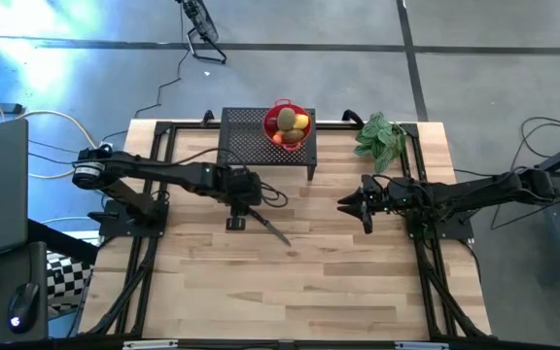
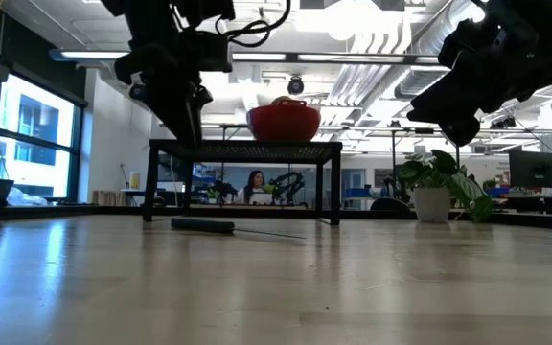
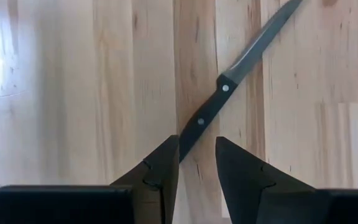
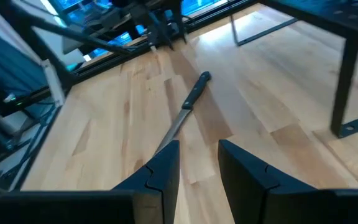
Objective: Pick & Place Fruit
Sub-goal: Put the knife on the shelf
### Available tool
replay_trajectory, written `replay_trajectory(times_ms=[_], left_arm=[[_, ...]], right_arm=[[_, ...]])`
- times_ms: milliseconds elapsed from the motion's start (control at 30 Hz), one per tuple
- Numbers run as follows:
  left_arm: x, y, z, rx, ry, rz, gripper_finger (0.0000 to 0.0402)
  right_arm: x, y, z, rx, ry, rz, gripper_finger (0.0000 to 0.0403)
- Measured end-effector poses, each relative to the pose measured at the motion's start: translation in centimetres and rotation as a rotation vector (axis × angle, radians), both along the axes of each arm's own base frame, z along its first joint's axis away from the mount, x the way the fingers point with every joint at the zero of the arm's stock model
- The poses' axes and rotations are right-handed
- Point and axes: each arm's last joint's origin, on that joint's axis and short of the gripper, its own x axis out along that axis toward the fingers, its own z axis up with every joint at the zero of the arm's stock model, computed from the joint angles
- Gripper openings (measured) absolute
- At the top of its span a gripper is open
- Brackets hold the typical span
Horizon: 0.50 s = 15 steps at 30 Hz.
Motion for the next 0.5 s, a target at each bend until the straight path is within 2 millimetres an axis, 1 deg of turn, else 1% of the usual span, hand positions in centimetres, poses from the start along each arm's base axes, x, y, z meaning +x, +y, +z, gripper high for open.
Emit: replay_trajectory(times_ms=[100,167,333,500], left_arm=[[0.2,0.1,-0.3,0.008,-0.029,0.001,0.01],[0.5,0.5,-0.6,0.009,-0.048,0.011,0.01],[1.1,1.9,-2.4,-0.023,0.015,0.009,0.01],[1.7,3.4,-4.2,0.03,0.068,0.082,0.01]], right_arm=[[0.0,-0.1,0.0,-0.014,0.001,-0.044,0.0103],[0.0,-0.2,0.0,-0.024,0.001,-0.075,0.0103],[0.0,-0.2,0.0,-0.018,0.001,-0.057,0.0103],[0.0,-0.1,-0.1,-0.007,0.009,-0.037,0.0103]])
